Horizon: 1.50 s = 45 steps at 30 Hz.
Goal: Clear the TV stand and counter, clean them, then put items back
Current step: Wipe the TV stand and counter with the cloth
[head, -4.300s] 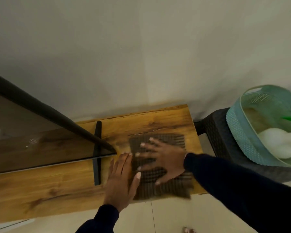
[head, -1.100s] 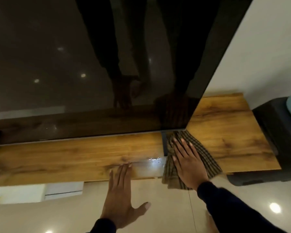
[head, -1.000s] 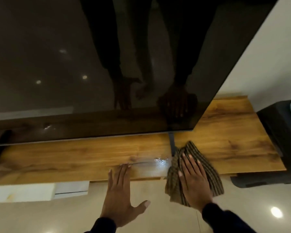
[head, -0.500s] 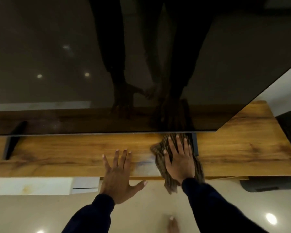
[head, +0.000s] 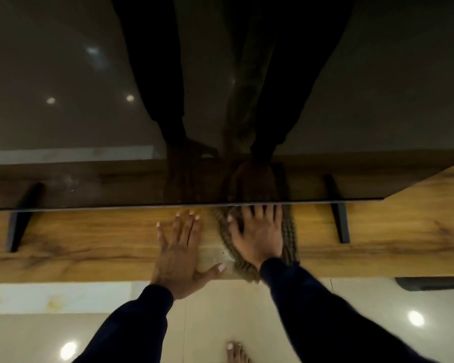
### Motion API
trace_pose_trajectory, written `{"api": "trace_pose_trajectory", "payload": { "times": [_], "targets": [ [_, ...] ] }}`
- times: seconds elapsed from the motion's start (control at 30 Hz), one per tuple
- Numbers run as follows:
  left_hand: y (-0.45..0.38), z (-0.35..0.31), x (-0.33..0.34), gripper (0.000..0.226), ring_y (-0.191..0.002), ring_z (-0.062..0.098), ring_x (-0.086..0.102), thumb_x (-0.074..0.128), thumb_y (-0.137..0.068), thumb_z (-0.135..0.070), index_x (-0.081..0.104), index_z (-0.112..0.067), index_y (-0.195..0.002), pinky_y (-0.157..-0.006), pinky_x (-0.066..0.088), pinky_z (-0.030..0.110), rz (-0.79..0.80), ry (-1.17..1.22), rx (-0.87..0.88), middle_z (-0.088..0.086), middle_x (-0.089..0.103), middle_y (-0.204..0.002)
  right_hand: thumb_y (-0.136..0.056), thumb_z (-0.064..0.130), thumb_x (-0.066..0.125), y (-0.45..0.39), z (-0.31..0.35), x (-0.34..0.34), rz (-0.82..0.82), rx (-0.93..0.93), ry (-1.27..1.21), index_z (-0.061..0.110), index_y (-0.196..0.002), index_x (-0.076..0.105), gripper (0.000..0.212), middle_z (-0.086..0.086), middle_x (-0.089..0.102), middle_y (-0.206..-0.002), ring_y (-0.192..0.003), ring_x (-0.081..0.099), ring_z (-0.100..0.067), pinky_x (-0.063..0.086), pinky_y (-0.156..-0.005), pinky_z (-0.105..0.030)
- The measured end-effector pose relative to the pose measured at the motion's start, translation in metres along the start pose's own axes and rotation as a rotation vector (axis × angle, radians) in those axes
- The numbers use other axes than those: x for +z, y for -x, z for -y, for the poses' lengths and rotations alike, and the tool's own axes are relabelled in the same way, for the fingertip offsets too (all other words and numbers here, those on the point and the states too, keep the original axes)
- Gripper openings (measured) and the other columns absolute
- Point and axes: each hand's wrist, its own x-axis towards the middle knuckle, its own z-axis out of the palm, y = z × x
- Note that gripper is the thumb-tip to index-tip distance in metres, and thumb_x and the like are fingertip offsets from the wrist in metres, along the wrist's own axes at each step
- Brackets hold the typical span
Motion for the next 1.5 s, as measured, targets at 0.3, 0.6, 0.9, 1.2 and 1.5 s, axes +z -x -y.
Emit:
{"api": "trace_pose_trajectory", "payload": {
  "times": [0.3,0.6,0.9,1.2,1.5],
  "targets": [
    [-0.001,0.018,0.005,0.122,-0.152,0.039,0.017,0.029,-0.077,-0.092,0.025,0.001,-0.155,-0.116,0.010,0.071,-0.029,0.081,0.014,0.018,0.022,-0.164,-0.106,0.051,0.027,0.064,-0.021,0.012,0.104,-0.350,0.054,0.038,-0.161,0.020,0.057,0.003,0.013,-0.171,-0.158,-0.005,-0.027,0.010,-0.126,-0.054],
    [0.002,0.058,-0.003,0.120,-0.153,0.036,0.011,0.026,-0.079,-0.091,0.021,0.001,-0.156,-0.118,0.006,0.068,-0.014,0.032,0.023,0.016,0.018,-0.165,-0.100,0.064,0.021,0.018,-0.104,-0.018,-0.030,0.150,0.021,0.028,-0.157,0.036,0.069,-0.008,0.033,-0.163,-0.152,0.023,-0.036,0.022,-0.122,-0.059],
    [0.000,0.088,0.001,0.122,-0.154,0.034,0.009,0.026,-0.077,-0.092,0.017,-0.002,-0.158,-0.118,0.008,0.068,0.001,0.052,0.097,0.015,0.017,-0.165,-0.097,0.068,0.027,0.023,0.016,0.013,-0.010,0.299,0.116,0.011,-0.158,0.032,0.083,-0.024,0.028,-0.163,-0.152,0.014,-0.050,0.013,-0.121,-0.066],
    [0.025,0.139,-0.001,0.111,-0.153,0.033,0.015,0.043,-0.079,-0.077,0.024,0.002,-0.155,-0.119,0.015,0.064,-0.123,0.146,0.180,0.018,0.023,-0.163,-0.099,0.059,0.028,0.032,0.209,0.050,0.112,-0.059,0.063,0.013,-0.163,0.001,0.084,-0.022,-0.002,-0.169,-0.154,-0.007,-0.048,0.008,-0.121,-0.064],
    [0.053,0.163,-0.001,0.110,-0.153,0.032,0.018,0.025,-0.085,-0.083,0.023,0.001,-0.156,-0.122,0.017,0.057,-0.063,0.089,0.130,0.016,0.019,-0.165,-0.099,0.064,0.038,0.059,0.160,0.045,0.220,-0.735,0.130,0.039,-0.160,0.021,0.068,0.003,0.015,-0.170,-0.158,0.002,-0.030,0.003,-0.127,-0.053]
  ]
}}
